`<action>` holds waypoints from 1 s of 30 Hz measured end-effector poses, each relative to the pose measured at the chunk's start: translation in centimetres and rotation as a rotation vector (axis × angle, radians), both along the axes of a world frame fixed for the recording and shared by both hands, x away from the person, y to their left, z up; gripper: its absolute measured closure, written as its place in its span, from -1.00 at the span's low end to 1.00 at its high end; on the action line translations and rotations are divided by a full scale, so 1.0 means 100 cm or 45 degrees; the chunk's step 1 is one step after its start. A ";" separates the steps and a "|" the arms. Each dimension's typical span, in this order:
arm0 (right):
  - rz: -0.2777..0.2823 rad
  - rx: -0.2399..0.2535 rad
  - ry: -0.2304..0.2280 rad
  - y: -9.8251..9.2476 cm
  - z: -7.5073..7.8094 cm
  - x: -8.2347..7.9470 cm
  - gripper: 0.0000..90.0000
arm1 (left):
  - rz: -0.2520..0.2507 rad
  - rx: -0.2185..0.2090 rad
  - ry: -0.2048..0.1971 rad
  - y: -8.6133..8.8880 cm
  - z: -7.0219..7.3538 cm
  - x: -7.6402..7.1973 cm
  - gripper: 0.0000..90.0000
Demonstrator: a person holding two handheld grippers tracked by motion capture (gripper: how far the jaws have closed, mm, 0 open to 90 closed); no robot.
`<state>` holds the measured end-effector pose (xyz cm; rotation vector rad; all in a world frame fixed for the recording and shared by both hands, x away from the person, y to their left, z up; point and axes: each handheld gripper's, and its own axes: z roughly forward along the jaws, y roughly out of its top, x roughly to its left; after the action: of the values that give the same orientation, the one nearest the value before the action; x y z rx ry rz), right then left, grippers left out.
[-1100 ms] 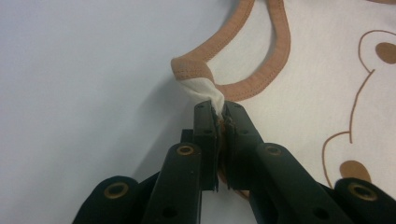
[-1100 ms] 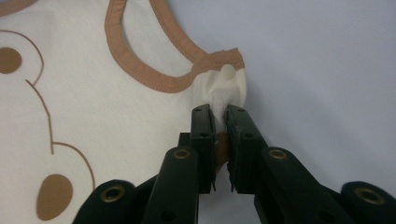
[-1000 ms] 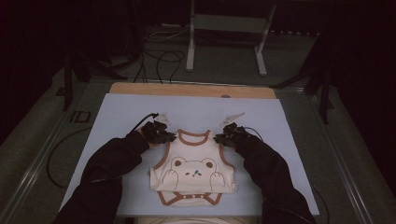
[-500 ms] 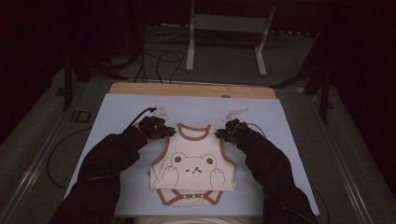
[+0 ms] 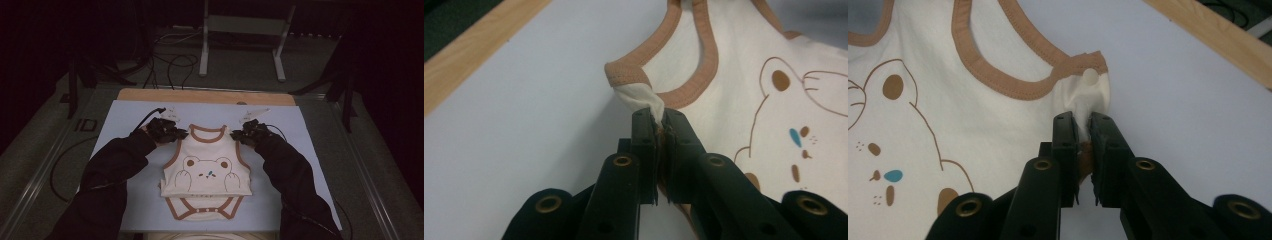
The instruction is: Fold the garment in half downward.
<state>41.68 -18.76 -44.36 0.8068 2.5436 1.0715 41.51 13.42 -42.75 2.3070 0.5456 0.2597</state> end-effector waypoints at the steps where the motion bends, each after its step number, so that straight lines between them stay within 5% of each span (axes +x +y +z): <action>1: 0.001 -0.001 -0.005 0.000 0.002 0.000 0.83 | -0.002 -0.003 -0.005 0.000 0.002 0.001 0.90; 30: -0.029 0.026 -0.170 0.005 0.061 0.020 0.83 | 0.001 -0.043 -0.165 0.004 0.069 0.008 0.89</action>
<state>43.69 -18.27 -38.22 0.7411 2.4113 1.1078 42.29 13.79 -35.89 2.2387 0.4818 0.3946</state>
